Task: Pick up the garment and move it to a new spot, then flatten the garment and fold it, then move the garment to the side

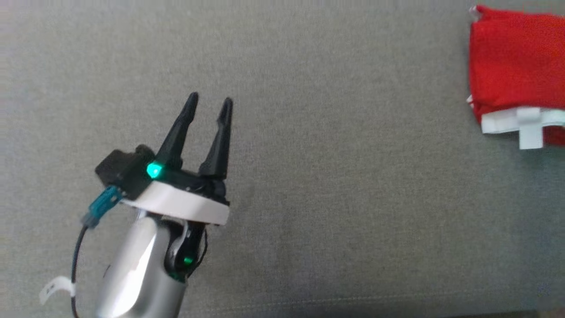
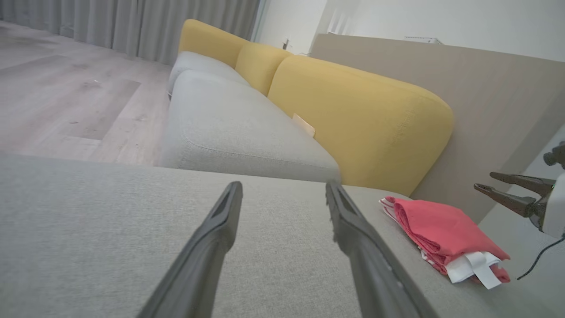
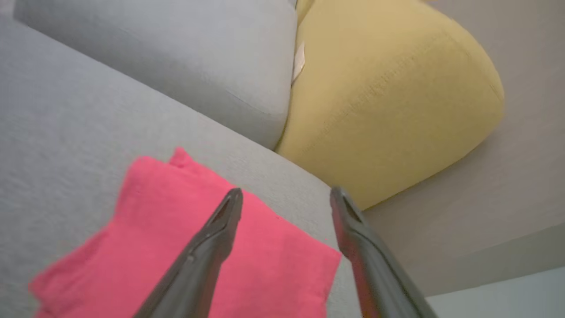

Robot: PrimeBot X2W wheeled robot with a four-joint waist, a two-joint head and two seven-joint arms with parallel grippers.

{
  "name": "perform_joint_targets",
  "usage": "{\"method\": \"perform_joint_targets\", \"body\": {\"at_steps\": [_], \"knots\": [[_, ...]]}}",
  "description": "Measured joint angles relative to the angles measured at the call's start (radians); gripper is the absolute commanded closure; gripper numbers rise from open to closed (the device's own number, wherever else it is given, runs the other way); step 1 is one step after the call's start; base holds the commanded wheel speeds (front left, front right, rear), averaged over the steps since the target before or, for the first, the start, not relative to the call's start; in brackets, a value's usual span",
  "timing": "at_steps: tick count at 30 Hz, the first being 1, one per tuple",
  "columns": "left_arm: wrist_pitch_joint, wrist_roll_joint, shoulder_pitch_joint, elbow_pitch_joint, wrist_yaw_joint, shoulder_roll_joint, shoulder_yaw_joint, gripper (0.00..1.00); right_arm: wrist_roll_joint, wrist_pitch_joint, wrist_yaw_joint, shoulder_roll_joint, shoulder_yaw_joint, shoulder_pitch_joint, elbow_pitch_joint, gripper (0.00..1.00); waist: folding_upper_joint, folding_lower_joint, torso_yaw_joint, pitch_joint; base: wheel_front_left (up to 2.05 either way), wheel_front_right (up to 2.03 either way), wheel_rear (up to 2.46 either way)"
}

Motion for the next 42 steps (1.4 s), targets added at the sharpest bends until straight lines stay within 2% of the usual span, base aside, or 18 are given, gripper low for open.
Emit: {"method": "perform_joint_targets", "body": {"at_steps": [5, 6, 14, 15, 25, 32, 42], "knots": [[0.0, -0.01, 0.069, 0.0, 0.0, 0.0, 0.054, 0.0, 0.049, -0.051, 0.0, 0.094, 0.044, 0.025, -0.059, 0.0, 0.0, 0.0, 0.004, -0.087, 0.0, 0.0, 0.0], [0.0, -0.009, 0.096, -0.001, 0.0, 0.0, 0.08, 0.0, 0.081, -0.071, 0.0, 0.133, 0.047, 0.043, -0.082, 0.0, 0.0, -0.0001, 0.007, -0.123, 0.0, 0.0, 0.0], [0.0, 0.02, 0.2, -0.012, 0.0, 0.001, 0.187, 0.0, 0.175, -0.18, 0.0, 0.319, 0.027, 0.204, -0.162, 0.0, 0.0001, -0.0001, 0.018, -0.256, 0.0, 0.0, 0.0], [0.0, 0.02, 0.2, -0.012, 0.0, 0.001, 0.187, 0.0, 0.175, -0.18, 0.0, 0.319, 0.027, 0.204, -0.162, 0.0, 0.0001, -0.0001, 0.018, -0.256, 0.0, 0.0, 0.0], [0.0, 0.047, 0.296, -0.023, 0.002, 0.001, 0.195, 0.0, 0.235, -0.366, 0.0, 0.482, -0.071, 0.449, -0.221, 0.0, 0.0001, -0.0001, 0.033, -0.338, 0.0, 0.0, 0.0], [0.0, 0.045, 0.332, -0.003, 0.013, 0.002, 0.175, 0.0, 0.282, -0.406, 0.0, 0.516, -0.087, 0.602, -0.221, 0.0, 0.0, -0.0001, 0.047, -0.351, 0.0, 0.0, 0.0], [0.0, 0.025, 0.341, 0.002, 0.019, 0.002, 0.174, 0.0, 0.31, -0.436, 0.0, 0.52, -0.048, 0.614, -0.221, 0.0, 0.0001, -0.0001, 0.043, -0.354, 0.0, 0.0, 0.0]]}}
